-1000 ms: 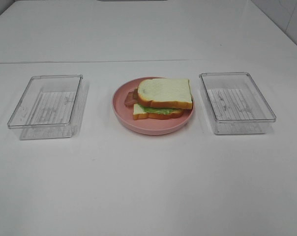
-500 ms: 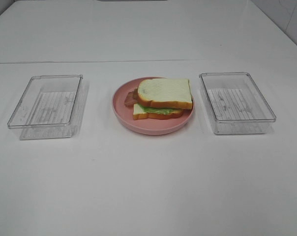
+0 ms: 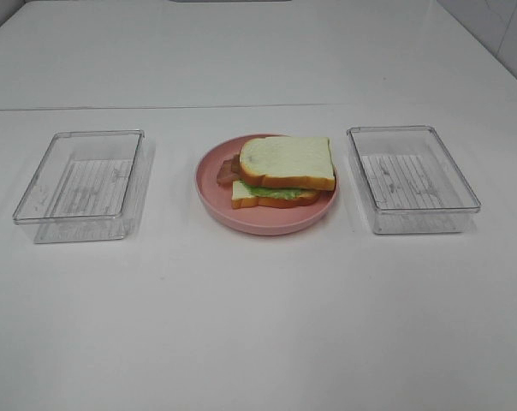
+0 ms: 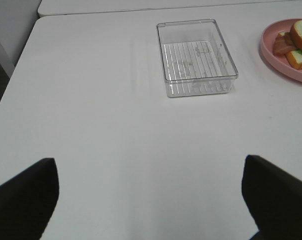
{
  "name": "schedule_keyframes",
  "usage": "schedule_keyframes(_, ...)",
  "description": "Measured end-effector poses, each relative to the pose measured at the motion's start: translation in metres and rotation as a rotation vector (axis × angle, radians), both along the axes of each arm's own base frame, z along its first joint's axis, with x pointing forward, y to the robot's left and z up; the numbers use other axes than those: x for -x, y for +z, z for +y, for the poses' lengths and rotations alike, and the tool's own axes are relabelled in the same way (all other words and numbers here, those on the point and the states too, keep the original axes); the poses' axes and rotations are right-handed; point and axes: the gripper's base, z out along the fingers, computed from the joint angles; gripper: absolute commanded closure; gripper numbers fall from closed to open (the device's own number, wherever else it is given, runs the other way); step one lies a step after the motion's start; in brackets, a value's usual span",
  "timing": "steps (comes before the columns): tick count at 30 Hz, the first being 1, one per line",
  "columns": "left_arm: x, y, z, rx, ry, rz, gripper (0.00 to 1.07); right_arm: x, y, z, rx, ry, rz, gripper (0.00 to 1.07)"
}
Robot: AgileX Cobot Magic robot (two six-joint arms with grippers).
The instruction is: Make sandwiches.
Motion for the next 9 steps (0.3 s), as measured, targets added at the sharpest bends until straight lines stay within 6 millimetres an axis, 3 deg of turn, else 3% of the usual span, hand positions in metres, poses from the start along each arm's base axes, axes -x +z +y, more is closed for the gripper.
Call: schedule_keyframes(9,0.0,0.0,0.0,0.001,0.0,0.0,0.12,0.0,0.0,0.0,0.0,0.0,0.0,0.11)
